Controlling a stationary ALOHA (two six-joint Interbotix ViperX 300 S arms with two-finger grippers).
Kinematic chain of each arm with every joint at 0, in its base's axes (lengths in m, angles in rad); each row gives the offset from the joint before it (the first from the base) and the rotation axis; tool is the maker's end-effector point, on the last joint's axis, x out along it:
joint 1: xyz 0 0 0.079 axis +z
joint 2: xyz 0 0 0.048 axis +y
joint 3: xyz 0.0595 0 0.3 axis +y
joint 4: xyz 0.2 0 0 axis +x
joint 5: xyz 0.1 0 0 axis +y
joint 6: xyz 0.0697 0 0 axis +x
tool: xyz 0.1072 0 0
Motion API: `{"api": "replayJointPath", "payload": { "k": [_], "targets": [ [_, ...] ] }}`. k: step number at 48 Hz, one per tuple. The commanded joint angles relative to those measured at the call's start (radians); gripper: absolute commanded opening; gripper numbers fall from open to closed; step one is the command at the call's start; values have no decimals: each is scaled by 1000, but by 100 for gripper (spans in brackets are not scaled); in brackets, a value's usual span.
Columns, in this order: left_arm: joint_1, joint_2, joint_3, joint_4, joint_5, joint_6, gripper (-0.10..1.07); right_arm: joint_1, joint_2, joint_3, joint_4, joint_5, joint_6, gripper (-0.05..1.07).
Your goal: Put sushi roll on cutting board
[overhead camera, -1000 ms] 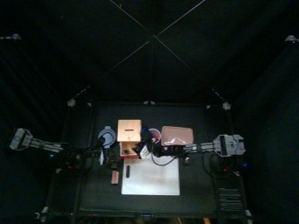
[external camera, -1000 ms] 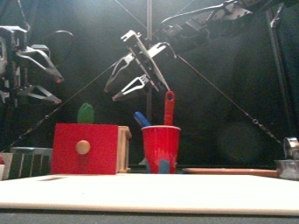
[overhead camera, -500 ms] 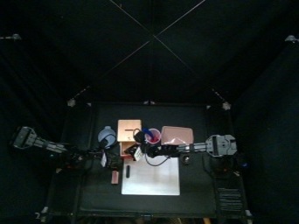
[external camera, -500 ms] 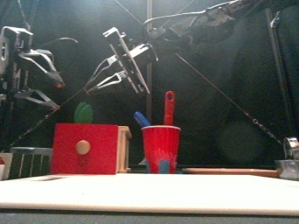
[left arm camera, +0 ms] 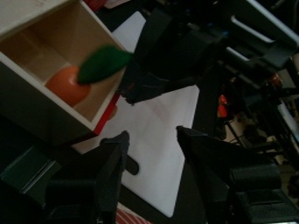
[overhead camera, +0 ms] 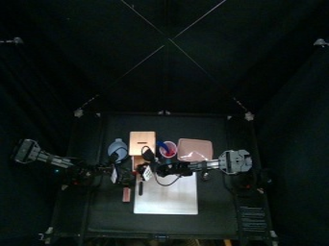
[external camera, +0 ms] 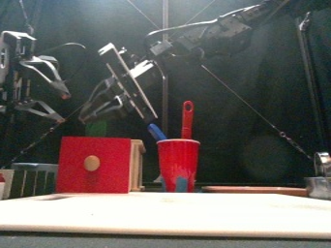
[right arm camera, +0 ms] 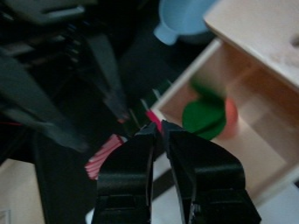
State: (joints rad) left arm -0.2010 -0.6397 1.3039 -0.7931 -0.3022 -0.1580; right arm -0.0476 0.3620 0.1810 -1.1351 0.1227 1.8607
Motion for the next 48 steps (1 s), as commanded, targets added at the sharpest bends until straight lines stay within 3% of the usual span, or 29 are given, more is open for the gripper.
{"api": "replayJointPath", "payload": {
  "k": [1, 16, 27, 41, 48],
  "targets": [
    [3, 2, -11, 3, -8, 3, 85, -23, -71, -2, -2, 2, -2, 56],
    [5, 2, -6, 2, -8, 3, 85, -58, -74, -32, -31, 6, -2, 56],
    [6, 2, -3, 3, -8, 3, 85, -54, -135, -8, -41, 38, -3, 58],
    [6, 2, 0, 3, -8, 3, 85, -34, -127, -32, -91, 49, -3, 100],
    [8, 2, 0, 2, -8, 3, 85, -21, -101, -57, -98, 44, -3, 102]
  ]
}}
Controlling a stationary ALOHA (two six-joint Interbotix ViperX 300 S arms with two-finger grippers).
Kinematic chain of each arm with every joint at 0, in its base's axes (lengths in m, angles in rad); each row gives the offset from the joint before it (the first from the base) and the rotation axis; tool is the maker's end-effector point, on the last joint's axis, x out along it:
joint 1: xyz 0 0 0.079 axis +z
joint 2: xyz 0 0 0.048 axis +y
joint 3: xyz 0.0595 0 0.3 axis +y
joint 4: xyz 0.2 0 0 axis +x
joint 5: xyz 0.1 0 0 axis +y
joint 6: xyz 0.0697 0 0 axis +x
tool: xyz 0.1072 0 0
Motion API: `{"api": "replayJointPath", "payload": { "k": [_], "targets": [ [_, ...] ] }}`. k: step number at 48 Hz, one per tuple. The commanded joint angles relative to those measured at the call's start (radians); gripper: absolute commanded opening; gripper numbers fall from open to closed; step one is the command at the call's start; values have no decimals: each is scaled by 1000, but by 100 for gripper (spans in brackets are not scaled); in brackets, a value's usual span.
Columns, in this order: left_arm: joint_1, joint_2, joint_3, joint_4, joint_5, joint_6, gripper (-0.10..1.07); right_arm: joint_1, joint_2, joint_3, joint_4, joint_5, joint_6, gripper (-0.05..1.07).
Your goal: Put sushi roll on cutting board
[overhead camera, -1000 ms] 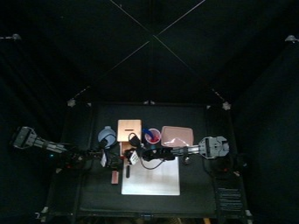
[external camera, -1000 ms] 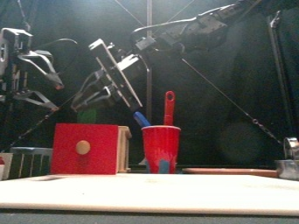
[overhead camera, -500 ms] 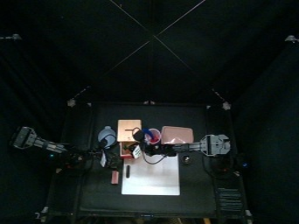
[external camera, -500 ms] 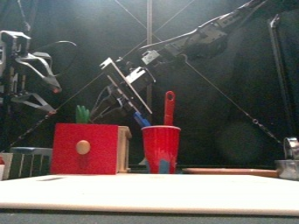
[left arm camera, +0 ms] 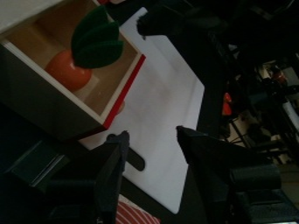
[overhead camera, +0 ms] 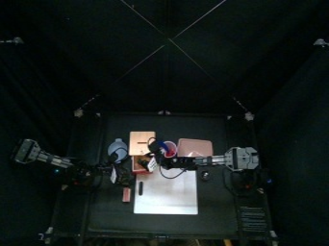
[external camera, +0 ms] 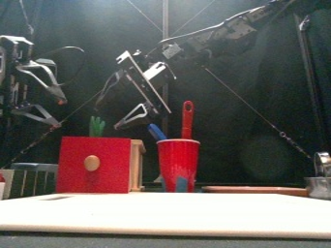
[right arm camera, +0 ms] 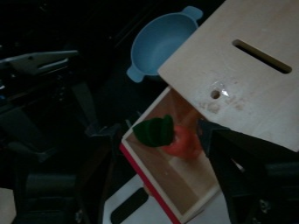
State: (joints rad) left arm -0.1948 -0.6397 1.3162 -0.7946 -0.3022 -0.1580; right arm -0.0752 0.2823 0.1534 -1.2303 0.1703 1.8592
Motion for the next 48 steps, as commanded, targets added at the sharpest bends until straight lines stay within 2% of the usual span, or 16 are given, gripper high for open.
{"api": "replayJointPath", "payload": {
  "k": [1, 16, 20, 25, 28, 48],
  "targets": [
    [2, 2, -12, 5, -8, 3, 85, 8, -18, -32, -3, -2, -2, 102],
    [3, 2, -12, 5, -8, 3, 85, 8, 49, -66, 14, 2, 0, 99],
    [3, 2, -12, 3, -8, 3, 85, 5, 51, -64, 28, 2, -2, 89],
    [5, 2, -11, 5, -8, 5, 85, 3, 51, -64, 37, 2, 0, 68],
    [5, 2, -8, 5, -8, 5, 85, 2, 51, -63, 44, 2, 0, 61],
    [3, 2, 2, 5, -8, 5, 85, 6, -5, -71, 60, -26, 9, 61]
  ]
}}
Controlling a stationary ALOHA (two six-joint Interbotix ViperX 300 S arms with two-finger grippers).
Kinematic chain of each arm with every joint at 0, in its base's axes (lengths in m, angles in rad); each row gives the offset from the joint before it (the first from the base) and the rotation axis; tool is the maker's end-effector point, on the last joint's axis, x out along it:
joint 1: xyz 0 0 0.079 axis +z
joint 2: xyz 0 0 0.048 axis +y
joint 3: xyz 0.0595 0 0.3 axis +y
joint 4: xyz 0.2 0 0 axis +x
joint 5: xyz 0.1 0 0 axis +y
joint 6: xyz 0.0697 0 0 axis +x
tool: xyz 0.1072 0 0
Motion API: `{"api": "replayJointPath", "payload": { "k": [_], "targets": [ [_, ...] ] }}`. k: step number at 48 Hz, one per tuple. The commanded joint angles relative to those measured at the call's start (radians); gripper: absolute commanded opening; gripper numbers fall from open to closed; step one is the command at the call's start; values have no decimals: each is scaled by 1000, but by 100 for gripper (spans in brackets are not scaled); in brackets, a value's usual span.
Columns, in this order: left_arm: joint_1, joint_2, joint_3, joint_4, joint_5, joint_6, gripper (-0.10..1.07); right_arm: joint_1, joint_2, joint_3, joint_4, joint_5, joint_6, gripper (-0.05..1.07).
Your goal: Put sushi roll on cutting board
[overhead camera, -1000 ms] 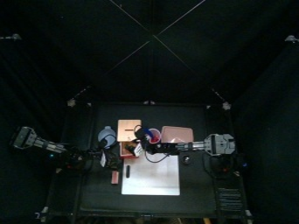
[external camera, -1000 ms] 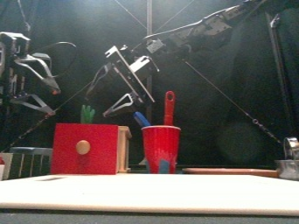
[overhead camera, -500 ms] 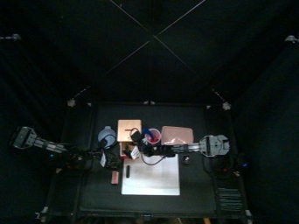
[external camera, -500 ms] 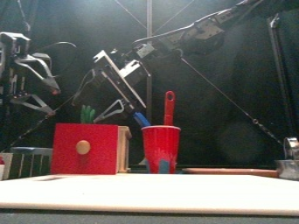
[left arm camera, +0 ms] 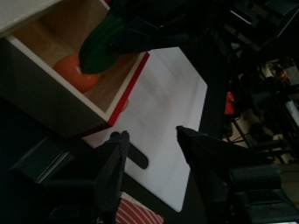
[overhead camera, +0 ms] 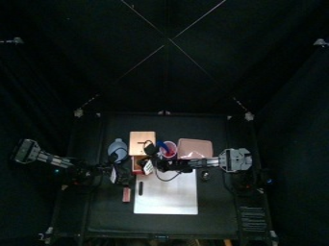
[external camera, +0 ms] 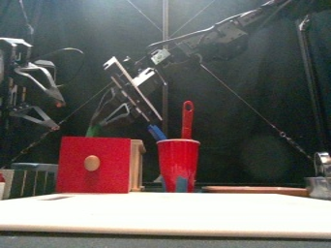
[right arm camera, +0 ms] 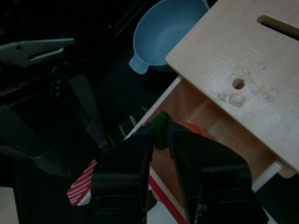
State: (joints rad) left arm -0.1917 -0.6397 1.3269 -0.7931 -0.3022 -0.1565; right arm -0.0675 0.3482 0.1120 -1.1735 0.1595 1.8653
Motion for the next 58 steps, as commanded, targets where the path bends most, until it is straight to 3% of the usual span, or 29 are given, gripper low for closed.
{"api": "replayJointPath", "payload": {
  "k": [1, 12, 22, 33, 42, 58],
  "targets": [
    [2, 2, -8, 3, -8, 3, 85, 0, -72, -31, 6, -20, 5, 61],
    [11, 2, -5, 3, -8, 3, 85, 0, -17, -78, 43, -58, 5, 61],
    [12, 2, -2, 2, -8, 5, 85, -6, -23, -6, 95, -31, -2, 61],
    [25, 0, 2, 3, -8, 3, 85, -20, -83, 91, 95, 94, -5, 61],
    [43, 0, 5, 3, -8, 5, 85, -20, -107, 94, 71, 95, -5, 63],
    [49, 2, 0, 3, -2, 3, 85, -20, -123, 106, 58, 132, -8, 99]
  ]
}}
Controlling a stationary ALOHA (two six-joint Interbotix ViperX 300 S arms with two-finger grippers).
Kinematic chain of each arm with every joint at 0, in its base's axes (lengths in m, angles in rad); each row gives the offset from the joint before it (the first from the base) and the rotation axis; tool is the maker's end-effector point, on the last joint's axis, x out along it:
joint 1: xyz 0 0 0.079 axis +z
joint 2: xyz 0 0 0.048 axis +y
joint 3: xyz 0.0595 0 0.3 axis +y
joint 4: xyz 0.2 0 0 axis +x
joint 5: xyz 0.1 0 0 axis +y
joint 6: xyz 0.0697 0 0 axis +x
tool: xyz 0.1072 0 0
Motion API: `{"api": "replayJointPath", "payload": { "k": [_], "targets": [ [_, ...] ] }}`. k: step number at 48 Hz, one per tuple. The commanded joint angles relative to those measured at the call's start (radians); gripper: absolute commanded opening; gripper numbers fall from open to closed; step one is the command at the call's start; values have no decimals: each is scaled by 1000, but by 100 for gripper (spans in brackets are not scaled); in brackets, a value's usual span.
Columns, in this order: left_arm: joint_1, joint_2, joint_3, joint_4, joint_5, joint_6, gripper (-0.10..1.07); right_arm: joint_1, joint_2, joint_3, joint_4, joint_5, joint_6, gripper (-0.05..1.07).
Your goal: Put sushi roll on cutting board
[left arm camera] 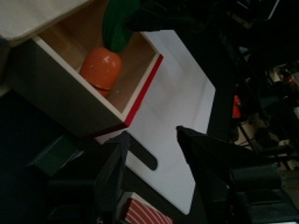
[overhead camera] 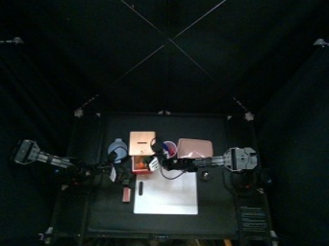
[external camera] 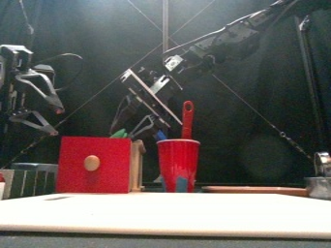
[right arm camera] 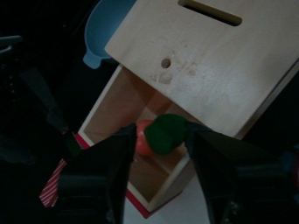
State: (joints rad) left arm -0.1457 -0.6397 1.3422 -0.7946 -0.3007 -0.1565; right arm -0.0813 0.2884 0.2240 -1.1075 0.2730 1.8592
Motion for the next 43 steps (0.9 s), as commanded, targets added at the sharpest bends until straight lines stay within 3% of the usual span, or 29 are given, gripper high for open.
{"api": "replayJointPath", "payload": {
  "k": [1, 9, 19, 24, 28, 37, 43],
  "targets": [
    [2, 2, -15, 5, -3, 3, 85, -5, -67, -6, -12, 26, -2, 99],
    [-3, 0, -20, 21, 5, 5, 85, -6, -106, -15, -25, 46, -2, 100],
    [-8, 11, -60, 87, 8, 2, 85, -6, -107, -97, -69, 48, -2, 100],
    [-9, 69, -98, 87, 8, 0, 85, -77, -77, -133, -109, 34, -2, 98],
    [-14, 132, -135, 58, 8, -2, 84, -143, -44, -167, -117, -38, -2, 90],
    [-32, 195, -163, -103, 0, 0, 69, -249, -12, -229, -115, -196, -2, 54],
    [-52, 210, -170, -153, -5, 0, 51, -304, -6, -236, -114, -255, -2, 50]
  ]
}}
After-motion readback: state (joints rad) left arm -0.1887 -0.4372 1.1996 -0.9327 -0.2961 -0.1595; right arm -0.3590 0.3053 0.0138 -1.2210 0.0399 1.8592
